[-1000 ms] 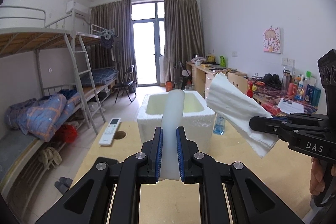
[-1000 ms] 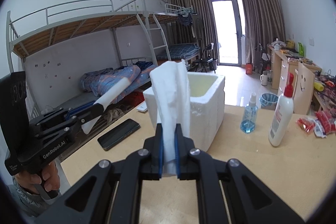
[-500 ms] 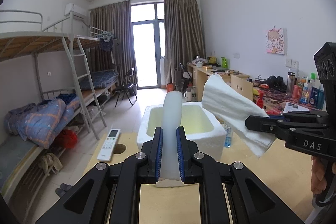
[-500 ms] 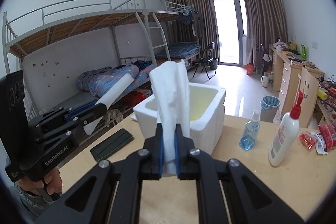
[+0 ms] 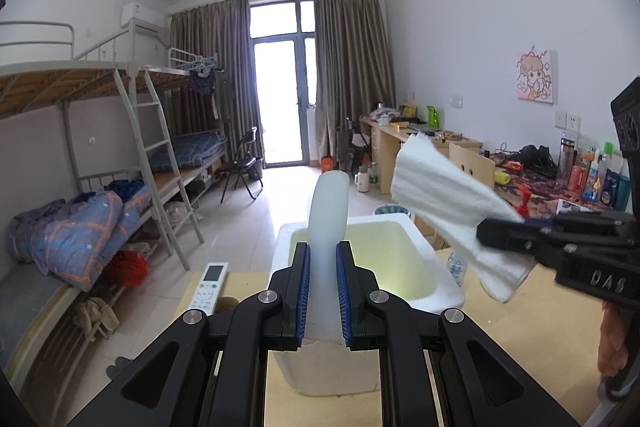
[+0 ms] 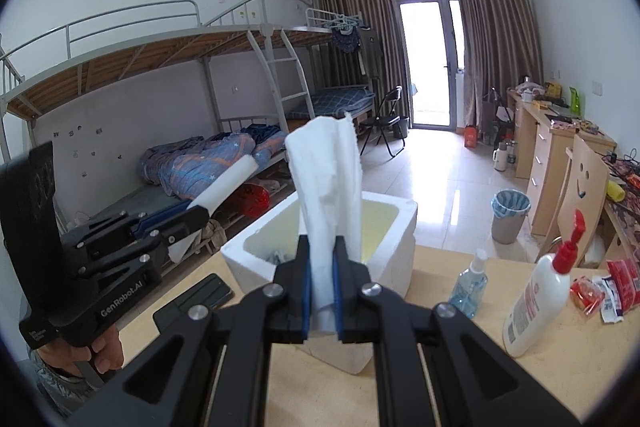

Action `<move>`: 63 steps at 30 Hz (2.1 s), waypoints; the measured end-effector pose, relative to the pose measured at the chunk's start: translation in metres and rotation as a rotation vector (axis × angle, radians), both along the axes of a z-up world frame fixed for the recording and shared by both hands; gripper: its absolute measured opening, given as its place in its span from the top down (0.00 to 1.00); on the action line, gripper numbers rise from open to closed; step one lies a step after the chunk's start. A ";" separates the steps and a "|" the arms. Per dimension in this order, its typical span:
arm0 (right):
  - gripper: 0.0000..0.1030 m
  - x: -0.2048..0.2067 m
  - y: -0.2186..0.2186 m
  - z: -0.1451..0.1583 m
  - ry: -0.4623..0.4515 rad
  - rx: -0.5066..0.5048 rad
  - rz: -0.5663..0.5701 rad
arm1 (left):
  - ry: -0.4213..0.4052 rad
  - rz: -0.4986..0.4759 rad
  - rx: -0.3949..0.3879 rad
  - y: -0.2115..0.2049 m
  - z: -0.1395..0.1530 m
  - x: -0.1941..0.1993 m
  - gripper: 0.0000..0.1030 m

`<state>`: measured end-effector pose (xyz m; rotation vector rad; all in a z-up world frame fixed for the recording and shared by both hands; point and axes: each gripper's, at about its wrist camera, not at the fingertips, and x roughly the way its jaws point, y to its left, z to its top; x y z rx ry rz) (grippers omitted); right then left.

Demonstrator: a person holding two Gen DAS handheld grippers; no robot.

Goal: Organize soft objects
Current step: 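Lower the left tool into the foam box and open it to release the stick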

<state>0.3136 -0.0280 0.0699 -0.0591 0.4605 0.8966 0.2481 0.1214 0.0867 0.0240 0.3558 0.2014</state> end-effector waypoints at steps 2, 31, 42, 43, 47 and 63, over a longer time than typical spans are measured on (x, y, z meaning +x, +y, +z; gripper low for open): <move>0.88 0.004 0.005 -0.002 0.003 -0.007 0.001 | 0.001 -0.004 0.003 0.001 0.001 0.006 0.86; 0.88 0.044 0.025 -0.018 0.062 -0.035 -0.031 | 0.088 -0.057 -0.033 0.008 -0.013 0.070 0.86; 0.88 0.046 0.003 -0.003 0.049 -0.014 -0.099 | 0.115 -0.084 -0.019 0.000 -0.018 0.081 0.86; 0.88 0.047 0.006 -0.004 0.050 -0.015 -0.097 | 0.117 -0.079 -0.023 0.001 -0.018 0.082 0.86; 0.88 0.050 0.011 -0.006 0.055 -0.025 -0.091 | 0.121 -0.074 -0.019 -0.001 -0.019 0.082 0.81; 0.88 0.051 0.003 -0.009 0.054 -0.009 -0.100 | 0.074 -0.001 0.022 0.003 -0.016 0.074 0.01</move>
